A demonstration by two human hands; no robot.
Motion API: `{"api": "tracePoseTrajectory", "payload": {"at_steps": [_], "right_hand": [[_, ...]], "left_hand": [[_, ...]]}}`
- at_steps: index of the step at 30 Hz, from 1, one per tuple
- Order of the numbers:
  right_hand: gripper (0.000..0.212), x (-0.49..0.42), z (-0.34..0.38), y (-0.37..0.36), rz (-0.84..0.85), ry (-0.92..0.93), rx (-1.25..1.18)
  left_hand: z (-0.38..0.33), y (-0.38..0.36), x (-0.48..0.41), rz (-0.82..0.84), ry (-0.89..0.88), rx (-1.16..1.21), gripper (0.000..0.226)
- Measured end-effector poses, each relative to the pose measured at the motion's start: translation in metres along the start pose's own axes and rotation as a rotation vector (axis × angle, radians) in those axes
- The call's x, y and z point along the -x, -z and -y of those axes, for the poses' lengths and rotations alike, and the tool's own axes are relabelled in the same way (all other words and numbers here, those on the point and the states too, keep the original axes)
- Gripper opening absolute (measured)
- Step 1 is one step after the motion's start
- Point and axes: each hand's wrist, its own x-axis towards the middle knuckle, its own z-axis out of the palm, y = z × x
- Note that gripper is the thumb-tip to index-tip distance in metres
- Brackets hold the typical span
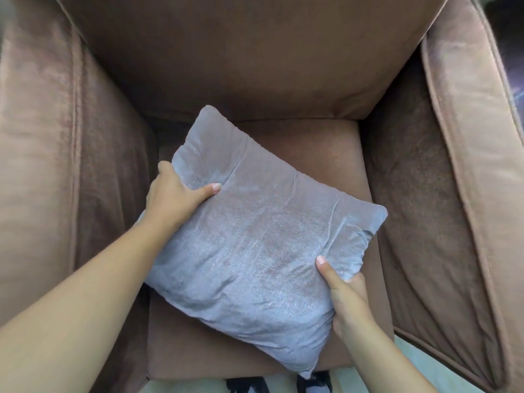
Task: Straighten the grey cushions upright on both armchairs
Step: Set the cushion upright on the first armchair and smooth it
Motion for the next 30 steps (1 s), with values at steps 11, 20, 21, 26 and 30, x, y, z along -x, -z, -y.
{"api": "tracePoseTrajectory", "payload": {"at_steps": [11,20,21,26,30], "right_hand": [[0.081,-0.076,0.188,-0.028,0.068,0.523,0.409],[0.082,-0.115,0.237,-0.06,0.115,0.658,0.347],[0.081,-0.118,0.236,-0.061,0.115,0.664,0.342],[0.076,-0.131,0.224,-0.057,0.129,0.649,0.369],[0.077,-0.139,0.214,-0.049,0.118,0.598,0.457]], "left_hand": [[-0.032,0.028,0.004,-0.195,0.016,0.339,0.085],[-0.053,0.029,-0.023,-0.339,-0.042,0.413,0.078],[-0.051,0.029,-0.026,-0.328,-0.047,0.417,0.079],[-0.043,0.016,-0.039,-0.25,-0.028,0.389,0.093],[-0.046,0.003,-0.045,-0.228,-0.02,0.394,0.094]]}}
